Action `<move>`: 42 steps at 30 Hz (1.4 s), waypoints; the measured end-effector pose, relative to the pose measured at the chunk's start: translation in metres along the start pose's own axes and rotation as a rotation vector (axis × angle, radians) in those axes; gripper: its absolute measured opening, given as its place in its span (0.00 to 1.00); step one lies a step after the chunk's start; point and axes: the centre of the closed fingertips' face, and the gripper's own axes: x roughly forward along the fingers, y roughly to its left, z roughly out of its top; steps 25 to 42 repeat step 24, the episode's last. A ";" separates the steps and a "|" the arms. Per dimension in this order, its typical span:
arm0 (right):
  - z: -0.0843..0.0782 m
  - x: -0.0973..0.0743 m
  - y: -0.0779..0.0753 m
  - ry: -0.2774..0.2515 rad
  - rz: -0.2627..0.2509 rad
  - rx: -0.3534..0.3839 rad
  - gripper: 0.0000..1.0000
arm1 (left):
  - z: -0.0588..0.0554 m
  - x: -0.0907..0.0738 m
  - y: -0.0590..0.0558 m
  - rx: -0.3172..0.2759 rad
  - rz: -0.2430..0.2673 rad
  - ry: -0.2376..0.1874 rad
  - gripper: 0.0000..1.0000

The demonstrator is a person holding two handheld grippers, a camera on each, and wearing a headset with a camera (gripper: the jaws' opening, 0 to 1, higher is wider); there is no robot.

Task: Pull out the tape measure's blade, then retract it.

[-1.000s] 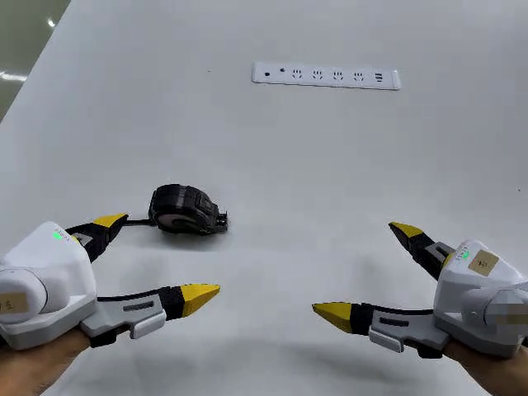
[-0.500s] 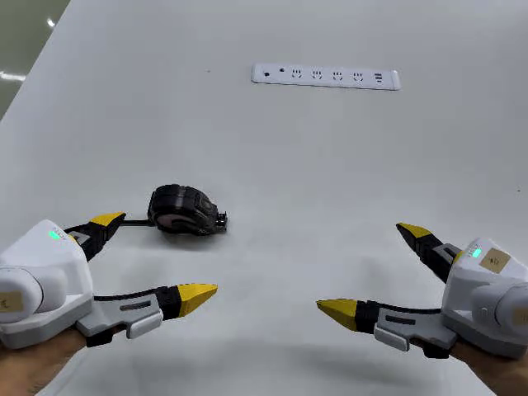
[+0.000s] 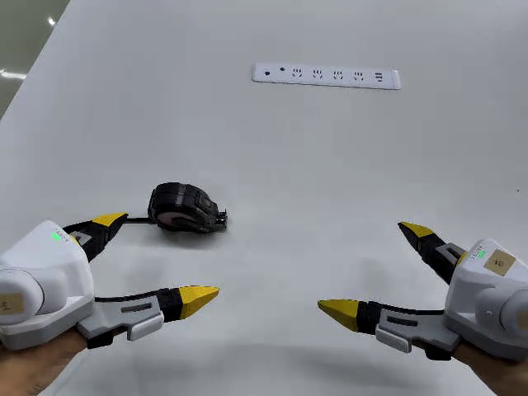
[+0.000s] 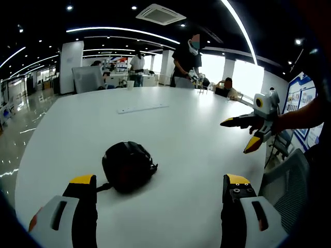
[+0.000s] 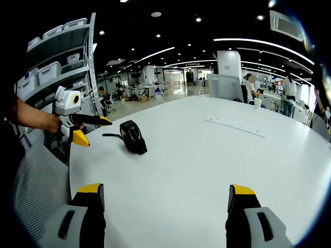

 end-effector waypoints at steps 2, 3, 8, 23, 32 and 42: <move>0.000 0.000 0.000 -0.001 0.000 0.002 0.99 | 0.002 0.000 0.000 -0.012 -0.003 -0.008 0.99; 0.000 0.000 0.000 -0.001 0.000 0.003 0.99 | 0.001 -0.001 0.000 -0.008 -0.001 -0.006 0.99; 0.001 0.000 0.000 -0.006 -0.001 0.006 0.99 | 0.000 -0.001 0.002 -0.018 -0.008 0.004 0.99; 0.001 -0.003 -0.002 -0.016 -0.003 0.015 0.99 | 0.005 -0.004 0.002 0.013 -0.016 0.000 0.99; 0.002 -0.003 -0.002 -0.018 -0.004 0.015 0.99 | 0.006 -0.004 0.002 0.014 -0.018 0.002 0.99; 0.002 -0.003 -0.002 -0.018 -0.004 0.015 0.99 | 0.006 -0.004 0.002 0.014 -0.018 0.002 0.99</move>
